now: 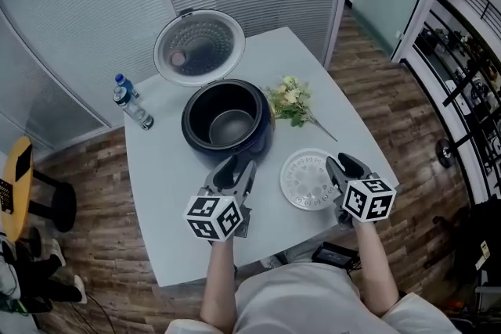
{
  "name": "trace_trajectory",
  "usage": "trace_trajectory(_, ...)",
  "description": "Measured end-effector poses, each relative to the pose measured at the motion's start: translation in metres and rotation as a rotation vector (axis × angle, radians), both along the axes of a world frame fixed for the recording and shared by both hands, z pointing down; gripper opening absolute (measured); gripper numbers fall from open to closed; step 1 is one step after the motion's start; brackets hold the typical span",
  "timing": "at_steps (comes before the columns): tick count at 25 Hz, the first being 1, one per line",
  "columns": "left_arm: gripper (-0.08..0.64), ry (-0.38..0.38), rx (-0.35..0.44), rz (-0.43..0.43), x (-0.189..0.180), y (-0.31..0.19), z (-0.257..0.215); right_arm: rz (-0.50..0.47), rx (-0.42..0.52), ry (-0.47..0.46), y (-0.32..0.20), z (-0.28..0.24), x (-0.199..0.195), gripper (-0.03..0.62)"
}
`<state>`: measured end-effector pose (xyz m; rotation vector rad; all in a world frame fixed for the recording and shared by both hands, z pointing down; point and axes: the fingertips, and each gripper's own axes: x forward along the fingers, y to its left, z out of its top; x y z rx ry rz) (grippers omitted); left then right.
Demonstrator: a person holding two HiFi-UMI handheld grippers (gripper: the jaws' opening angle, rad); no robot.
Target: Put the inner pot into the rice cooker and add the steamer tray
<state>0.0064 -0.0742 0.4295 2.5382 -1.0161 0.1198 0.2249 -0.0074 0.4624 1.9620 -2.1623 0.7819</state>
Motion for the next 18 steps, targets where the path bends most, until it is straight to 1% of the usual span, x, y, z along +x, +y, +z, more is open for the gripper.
trace_trajectory(9,0.183,-0.029,-0.071,0.054,0.016,0.029,0.032,0.068,-0.043,0.0,0.043,0.021,0.028,0.15)
trace_trajectory(12,0.183,-0.02,-0.094,0.059,0.021,0.032,0.041,0.072,-0.06,0.0,0.049,0.029,0.033,0.15)
trace_trajectory(15,0.183,0.028,-0.152,0.092,0.035,0.037,0.055,0.049,-0.094,0.023,0.049,0.044,0.038,0.15)
trace_trajectory(16,0.183,0.038,-0.178,0.111,0.041,0.04,0.061,0.044,-0.108,0.017,0.049,0.051,0.041,0.15)
trace_trajectory(18,0.183,0.033,-0.228,0.134,0.048,0.048,0.076,0.042,-0.134,-0.017,0.052,0.067,0.044,0.15)
